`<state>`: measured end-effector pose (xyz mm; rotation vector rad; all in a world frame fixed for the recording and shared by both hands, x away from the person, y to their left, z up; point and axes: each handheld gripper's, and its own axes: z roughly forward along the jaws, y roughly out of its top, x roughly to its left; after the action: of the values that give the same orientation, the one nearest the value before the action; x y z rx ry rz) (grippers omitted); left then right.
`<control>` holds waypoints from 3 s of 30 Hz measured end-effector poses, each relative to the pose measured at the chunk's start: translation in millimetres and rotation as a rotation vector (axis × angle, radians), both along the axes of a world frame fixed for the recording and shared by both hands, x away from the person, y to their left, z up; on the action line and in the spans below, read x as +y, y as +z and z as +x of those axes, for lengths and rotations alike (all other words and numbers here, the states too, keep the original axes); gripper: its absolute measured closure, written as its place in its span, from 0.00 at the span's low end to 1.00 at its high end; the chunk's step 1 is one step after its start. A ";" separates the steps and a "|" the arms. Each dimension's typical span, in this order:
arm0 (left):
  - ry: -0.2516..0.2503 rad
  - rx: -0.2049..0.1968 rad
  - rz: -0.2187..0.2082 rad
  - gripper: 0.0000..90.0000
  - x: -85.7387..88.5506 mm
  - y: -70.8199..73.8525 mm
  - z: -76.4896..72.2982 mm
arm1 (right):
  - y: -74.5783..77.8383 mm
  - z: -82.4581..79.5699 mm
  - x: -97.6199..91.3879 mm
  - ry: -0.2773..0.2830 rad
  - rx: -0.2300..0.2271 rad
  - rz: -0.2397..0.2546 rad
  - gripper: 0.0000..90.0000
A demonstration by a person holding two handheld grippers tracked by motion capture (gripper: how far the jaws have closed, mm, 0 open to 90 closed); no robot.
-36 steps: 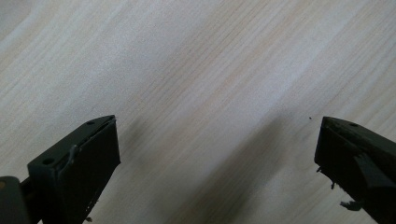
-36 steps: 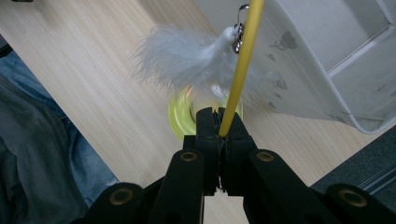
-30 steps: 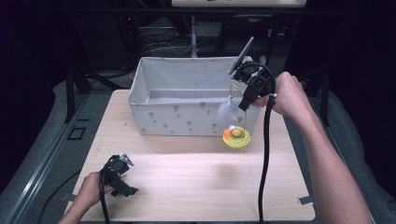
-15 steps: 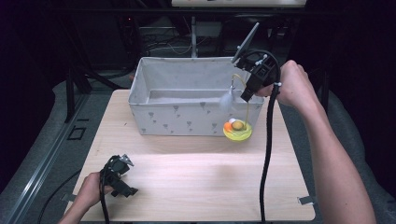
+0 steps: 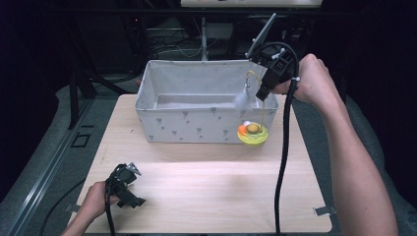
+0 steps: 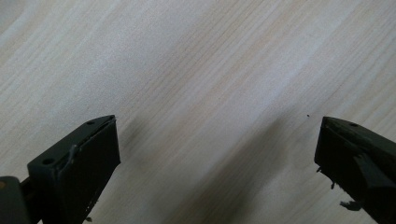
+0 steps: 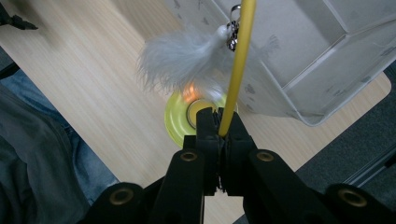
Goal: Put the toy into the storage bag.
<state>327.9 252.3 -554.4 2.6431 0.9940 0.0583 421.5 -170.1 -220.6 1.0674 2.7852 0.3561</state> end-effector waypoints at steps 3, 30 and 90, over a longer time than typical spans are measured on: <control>0.000 0.000 0.000 0.00 0.3 -0.2 -0.2 | 3.0 1.9 -1.3 -0.007 -0.003 0.002 0.98; -0.012 0.009 -0.001 0.00 -1.4 -1.0 0.1 | 47.7 21.7 -1.3 -0.086 -0.054 -0.006 0.98; -0.012 0.016 0.001 0.00 -2.0 -1.5 -2.0 | 8.7 105.8 -13.5 -0.250 -0.187 0.086 0.98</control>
<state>325.9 250.3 -555.9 2.6540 0.9834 0.0351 527.3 -183.6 -211.9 1.3099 2.4583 0.5186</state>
